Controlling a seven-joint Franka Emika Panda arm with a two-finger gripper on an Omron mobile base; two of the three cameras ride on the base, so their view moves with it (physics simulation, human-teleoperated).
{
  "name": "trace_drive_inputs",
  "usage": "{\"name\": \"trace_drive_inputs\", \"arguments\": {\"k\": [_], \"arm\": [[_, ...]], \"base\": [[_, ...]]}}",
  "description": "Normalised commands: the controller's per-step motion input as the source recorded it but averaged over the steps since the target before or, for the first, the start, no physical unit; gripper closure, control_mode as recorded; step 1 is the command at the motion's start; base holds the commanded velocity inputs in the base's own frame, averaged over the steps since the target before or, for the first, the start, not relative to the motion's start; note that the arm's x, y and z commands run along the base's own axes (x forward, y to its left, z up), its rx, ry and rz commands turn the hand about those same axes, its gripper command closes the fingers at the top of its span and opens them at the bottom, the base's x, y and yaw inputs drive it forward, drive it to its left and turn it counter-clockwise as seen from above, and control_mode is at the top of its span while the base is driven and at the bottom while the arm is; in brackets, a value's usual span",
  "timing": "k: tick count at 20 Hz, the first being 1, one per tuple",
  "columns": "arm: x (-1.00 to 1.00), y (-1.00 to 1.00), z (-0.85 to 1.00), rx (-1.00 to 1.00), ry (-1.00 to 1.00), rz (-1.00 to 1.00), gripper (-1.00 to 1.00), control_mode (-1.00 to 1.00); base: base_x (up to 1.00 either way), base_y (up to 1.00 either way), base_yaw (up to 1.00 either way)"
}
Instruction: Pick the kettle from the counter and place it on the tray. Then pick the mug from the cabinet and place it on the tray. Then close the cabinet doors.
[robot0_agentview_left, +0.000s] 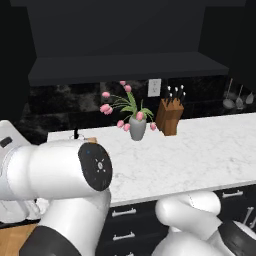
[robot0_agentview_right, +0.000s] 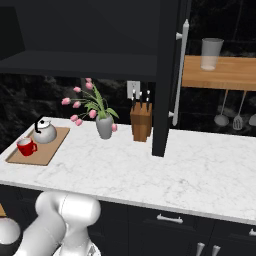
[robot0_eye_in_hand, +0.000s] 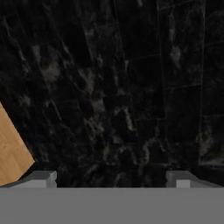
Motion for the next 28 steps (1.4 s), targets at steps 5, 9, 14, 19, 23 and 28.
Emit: {"name": "trace_drive_inputs", "arguments": {"k": [5, 9, 14, 19, 23, 28], "arm": [[0.44, 0.69, 0.00, 0.00, 0.03, -0.24, -1.00, -1.00], [0.43, 0.37, 0.00, 0.00, 0.00, -0.22, -1.00, -1.00], [0.23, 0.15, -0.14, -0.03, 0.00, -0.25, -1.00, -1.00], [0.48, 0.03, -0.08, -0.02, 0.00, -0.26, -1.00, -1.00], [0.27, 0.03, -0.08, -0.05, -0.01, -0.12, -1.00, -1.00], [0.32, -0.04, -0.24, -0.12, 0.00, -0.12, -1.00, -1.00]], "base": [[0.00, 0.00, 0.00], [0.00, 0.00, 0.00], [0.00, 0.00, 0.00], [0.00, 0.00, 0.00], [0.00, 0.00, 0.00], [0.00, 0.00, 0.00]]}}
